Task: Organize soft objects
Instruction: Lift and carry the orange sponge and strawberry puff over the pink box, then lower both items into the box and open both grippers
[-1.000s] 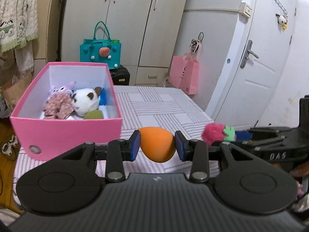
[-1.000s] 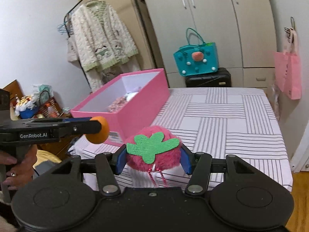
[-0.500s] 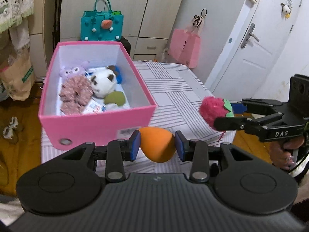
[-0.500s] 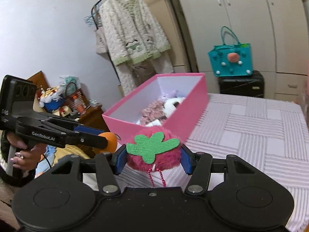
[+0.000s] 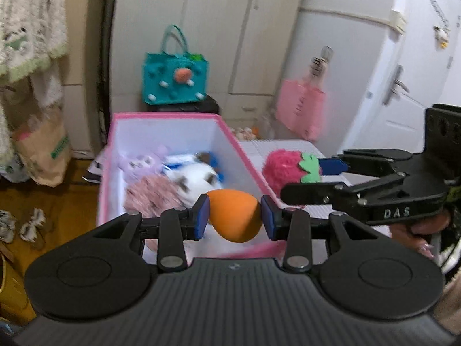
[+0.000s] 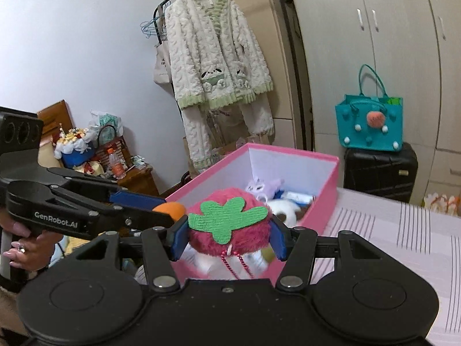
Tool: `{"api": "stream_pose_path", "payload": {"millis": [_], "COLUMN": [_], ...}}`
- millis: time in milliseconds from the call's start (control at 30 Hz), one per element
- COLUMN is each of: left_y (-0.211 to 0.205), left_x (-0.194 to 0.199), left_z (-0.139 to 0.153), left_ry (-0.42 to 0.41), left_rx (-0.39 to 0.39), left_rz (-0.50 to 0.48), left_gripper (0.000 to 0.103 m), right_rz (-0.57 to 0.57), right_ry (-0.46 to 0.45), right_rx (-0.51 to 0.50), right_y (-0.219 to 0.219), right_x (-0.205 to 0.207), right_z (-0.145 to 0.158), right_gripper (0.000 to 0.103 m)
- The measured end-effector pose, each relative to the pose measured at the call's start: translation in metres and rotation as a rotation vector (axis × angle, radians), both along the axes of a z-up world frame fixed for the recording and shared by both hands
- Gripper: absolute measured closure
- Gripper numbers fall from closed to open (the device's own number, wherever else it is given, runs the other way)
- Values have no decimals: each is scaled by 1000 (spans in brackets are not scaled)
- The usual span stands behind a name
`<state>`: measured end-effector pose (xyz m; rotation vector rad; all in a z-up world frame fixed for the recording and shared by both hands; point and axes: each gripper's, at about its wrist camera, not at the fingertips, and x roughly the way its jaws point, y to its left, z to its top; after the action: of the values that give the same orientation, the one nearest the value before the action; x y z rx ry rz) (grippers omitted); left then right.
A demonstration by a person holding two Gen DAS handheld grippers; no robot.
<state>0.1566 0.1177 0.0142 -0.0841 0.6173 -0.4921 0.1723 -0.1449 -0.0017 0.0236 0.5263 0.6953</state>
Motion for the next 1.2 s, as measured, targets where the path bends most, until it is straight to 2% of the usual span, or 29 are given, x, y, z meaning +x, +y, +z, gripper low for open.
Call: {"api": "stream_pose_path", "payload": {"millis": [167, 300, 533, 667, 867, 1000, 1200], "left_y": [-3, -1, -5, -7, -4, 1, 1], "left_x": [24, 42, 46, 43, 35, 31, 7], "left_z": [-16, -29, -37, -37, -33, -29, -14], "left_ry": [-21, 18, 5, -14, -18, -2, -50], "left_rx": [85, 93, 151, 166, 144, 110, 95], "left_rz": [79, 94, 125, 146, 150, 167, 195], "left_gripper": [65, 65, 63, 62, 57, 54, 49], "right_rz": [-3, 1, -11, -35, -54, -71, -107], "right_ry": [-4, 68, 100, 105, 114, 88, 19], "right_rx": [-60, -61, -97, -65, 2, -17, -67], "right_y": [22, 30, 45, 40, 24, 17, 7], "right_x": [30, 54, 71, 76, 70, 56, 27], "right_z": [-11, -26, -40, -39, -31, -23, -11], "right_gripper": [40, 40, 39, 29, 26, 26, 26]}}
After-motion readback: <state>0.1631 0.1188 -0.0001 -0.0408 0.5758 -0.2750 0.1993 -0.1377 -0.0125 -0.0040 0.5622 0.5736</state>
